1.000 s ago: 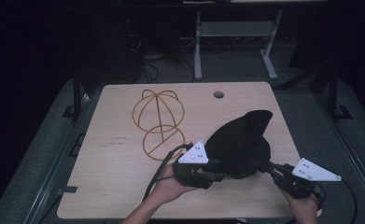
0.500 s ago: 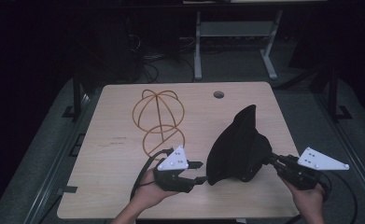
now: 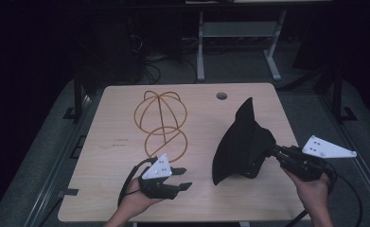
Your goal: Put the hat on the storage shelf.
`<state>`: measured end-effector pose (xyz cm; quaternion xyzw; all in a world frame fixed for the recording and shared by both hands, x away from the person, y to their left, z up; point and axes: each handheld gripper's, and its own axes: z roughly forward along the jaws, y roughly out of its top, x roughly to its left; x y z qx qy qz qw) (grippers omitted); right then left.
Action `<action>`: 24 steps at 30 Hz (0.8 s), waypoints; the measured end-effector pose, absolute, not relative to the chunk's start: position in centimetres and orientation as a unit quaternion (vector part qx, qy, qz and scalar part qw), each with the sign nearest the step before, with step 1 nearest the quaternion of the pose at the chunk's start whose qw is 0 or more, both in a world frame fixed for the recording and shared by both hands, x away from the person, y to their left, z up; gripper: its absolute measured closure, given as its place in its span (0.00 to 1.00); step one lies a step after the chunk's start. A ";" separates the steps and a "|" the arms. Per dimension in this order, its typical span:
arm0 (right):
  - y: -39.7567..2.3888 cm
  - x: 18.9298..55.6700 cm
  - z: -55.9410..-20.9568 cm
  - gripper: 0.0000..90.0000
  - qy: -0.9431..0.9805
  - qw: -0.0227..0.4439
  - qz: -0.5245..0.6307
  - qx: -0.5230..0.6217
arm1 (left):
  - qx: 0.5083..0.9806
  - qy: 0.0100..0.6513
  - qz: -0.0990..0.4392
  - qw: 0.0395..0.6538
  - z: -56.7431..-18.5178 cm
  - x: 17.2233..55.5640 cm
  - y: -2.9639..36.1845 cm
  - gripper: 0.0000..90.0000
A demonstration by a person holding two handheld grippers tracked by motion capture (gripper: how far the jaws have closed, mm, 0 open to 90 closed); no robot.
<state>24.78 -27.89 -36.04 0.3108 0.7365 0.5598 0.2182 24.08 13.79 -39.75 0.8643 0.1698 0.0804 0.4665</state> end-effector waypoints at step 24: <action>-24.5 27.8 -30.3 0.94 0.755 0.206 0.556 0.280 | 0.856 0.212 0.084 0.464 -42.9 24.7 16.7 0.45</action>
